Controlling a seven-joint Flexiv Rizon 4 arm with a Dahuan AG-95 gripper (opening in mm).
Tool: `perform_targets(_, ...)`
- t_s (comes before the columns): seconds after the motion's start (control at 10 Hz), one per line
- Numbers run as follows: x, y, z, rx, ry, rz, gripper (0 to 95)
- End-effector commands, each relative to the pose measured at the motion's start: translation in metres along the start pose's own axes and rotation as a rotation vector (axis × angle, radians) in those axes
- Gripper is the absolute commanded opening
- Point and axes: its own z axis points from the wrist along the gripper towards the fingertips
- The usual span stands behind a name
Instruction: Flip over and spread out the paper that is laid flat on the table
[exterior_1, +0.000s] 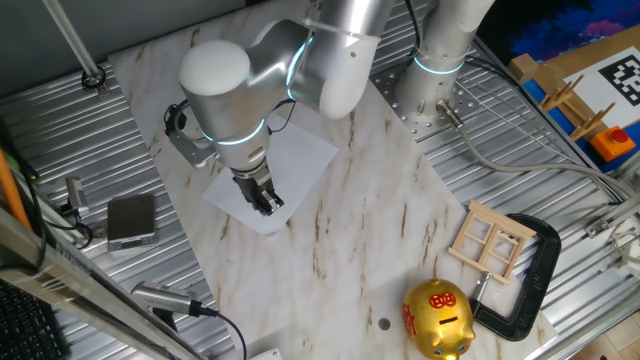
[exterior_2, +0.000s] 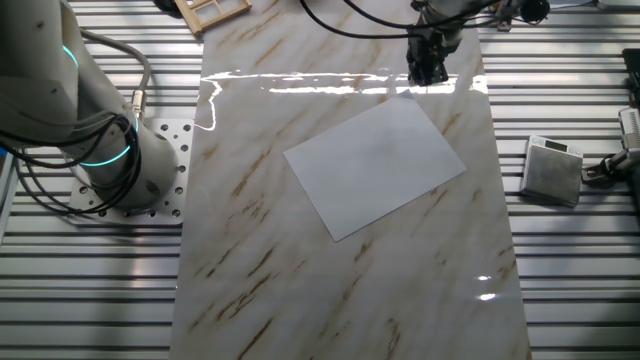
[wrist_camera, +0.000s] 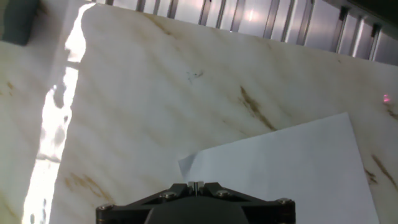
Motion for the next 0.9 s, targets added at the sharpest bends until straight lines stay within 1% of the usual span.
perform_targets(0.1, -0.011, 0.006, 0.008, 0.028, -0.011, 0.069, 57.0)
perform_targets(0.3, -0.016, 0.01, 0.011, 0.034, -0.011, 0.098, 57.0)
perform_targets(0.4, -0.019, 0.012, 0.014, 0.039, -0.005, 0.112, 57.0)
perform_targets(0.5, -0.021, 0.013, 0.016, 0.039, -0.004, 0.112, 57.0)
perform_targets(0.6, -0.022, 0.014, 0.017, 0.039, -0.005, 0.111, 38.0)
perform_targets(0.9, -0.024, 0.011, 0.025, 0.048, -0.001, 0.105, 38.0)
